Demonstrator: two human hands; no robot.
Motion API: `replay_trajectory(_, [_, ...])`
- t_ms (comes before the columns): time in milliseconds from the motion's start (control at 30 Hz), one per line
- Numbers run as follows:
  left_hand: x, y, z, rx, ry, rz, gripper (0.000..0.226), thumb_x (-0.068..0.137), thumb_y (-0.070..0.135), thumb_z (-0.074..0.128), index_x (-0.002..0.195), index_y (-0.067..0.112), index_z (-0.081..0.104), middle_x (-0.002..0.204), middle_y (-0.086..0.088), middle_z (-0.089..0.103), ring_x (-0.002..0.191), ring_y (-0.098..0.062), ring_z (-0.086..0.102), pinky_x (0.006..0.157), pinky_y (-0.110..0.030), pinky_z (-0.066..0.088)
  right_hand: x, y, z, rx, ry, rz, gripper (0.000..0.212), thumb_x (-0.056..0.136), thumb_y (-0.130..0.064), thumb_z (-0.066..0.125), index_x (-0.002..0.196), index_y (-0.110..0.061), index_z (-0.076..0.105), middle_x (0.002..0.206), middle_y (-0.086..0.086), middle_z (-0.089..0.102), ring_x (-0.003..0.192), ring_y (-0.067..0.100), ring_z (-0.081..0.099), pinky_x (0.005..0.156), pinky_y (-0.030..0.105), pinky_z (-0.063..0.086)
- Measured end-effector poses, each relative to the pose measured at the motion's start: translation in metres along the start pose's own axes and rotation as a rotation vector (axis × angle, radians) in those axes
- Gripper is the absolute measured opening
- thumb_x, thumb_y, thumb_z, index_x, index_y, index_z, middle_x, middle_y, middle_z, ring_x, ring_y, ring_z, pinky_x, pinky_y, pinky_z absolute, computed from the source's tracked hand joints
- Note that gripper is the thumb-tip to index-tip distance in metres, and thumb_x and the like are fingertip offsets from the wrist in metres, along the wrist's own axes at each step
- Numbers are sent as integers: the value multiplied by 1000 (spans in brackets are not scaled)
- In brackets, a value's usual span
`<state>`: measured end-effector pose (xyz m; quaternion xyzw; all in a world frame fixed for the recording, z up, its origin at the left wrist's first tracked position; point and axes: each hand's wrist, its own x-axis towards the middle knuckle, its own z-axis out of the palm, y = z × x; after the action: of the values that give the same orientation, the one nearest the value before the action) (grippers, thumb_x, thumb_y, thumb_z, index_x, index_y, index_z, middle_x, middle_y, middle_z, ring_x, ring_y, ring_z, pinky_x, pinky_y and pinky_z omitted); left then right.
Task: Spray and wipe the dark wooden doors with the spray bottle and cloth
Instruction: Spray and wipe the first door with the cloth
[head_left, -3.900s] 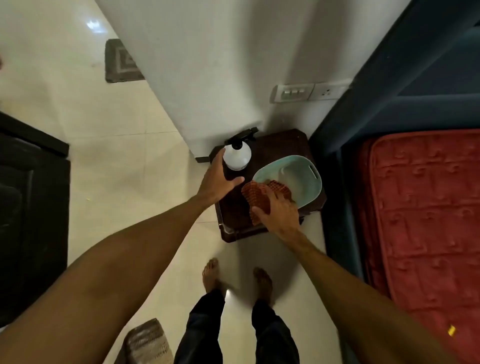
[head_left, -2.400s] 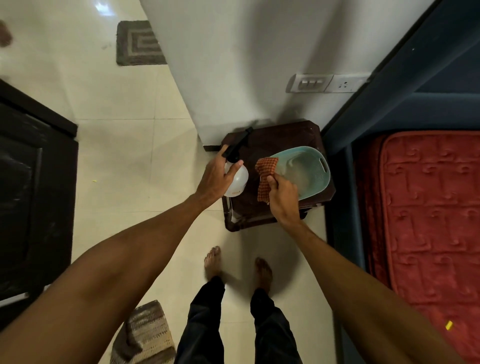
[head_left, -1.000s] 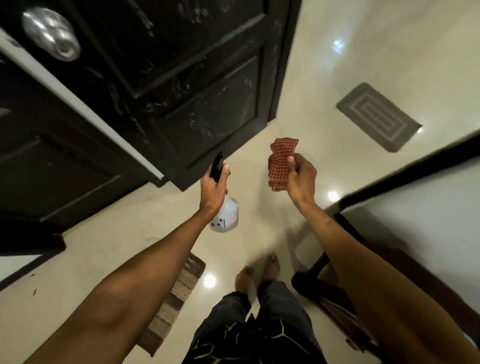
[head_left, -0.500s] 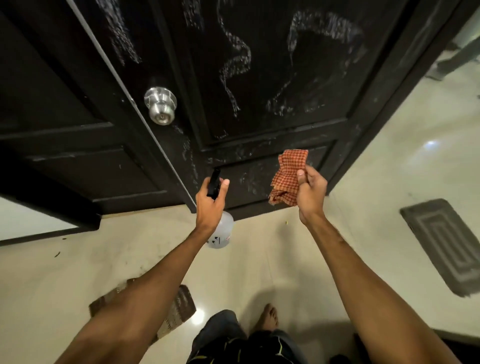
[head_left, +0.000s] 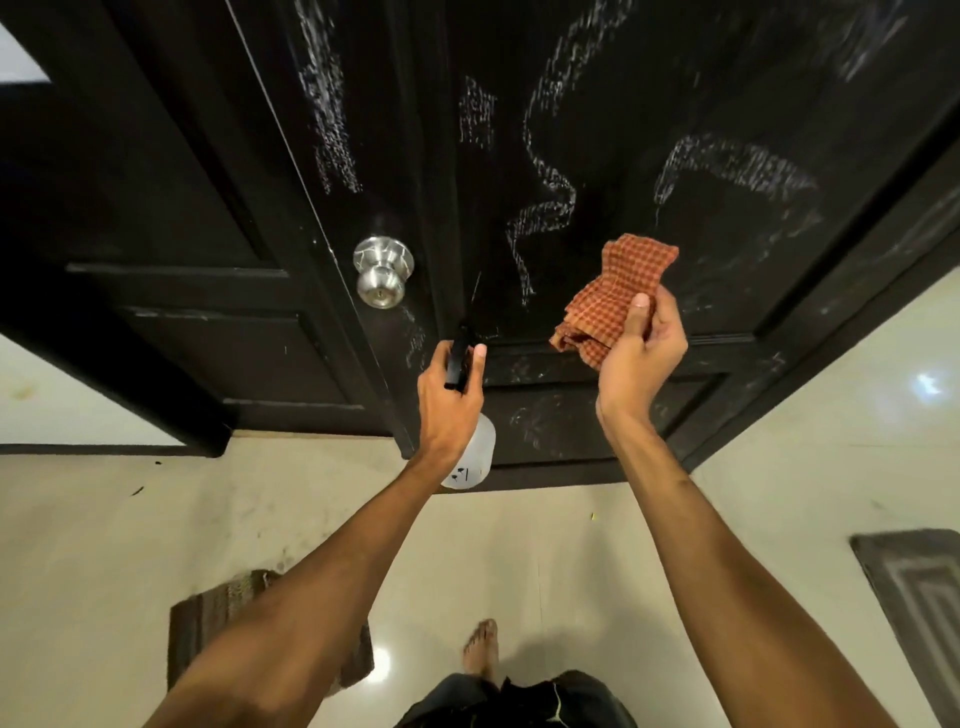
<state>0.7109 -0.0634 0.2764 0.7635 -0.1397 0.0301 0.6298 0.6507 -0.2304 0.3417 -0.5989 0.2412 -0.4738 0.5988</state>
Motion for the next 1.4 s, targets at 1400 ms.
replay_trajectory(1400, [57,85,18,-42,385,151,19,104,30,63,104,47,56,87,-6,67,81,-8,66,78,-21,55,129,5,93,-988,-474,-1219,81,91,-6,60,162,-30,29,135,19,58,128,42,49,112,71,27])
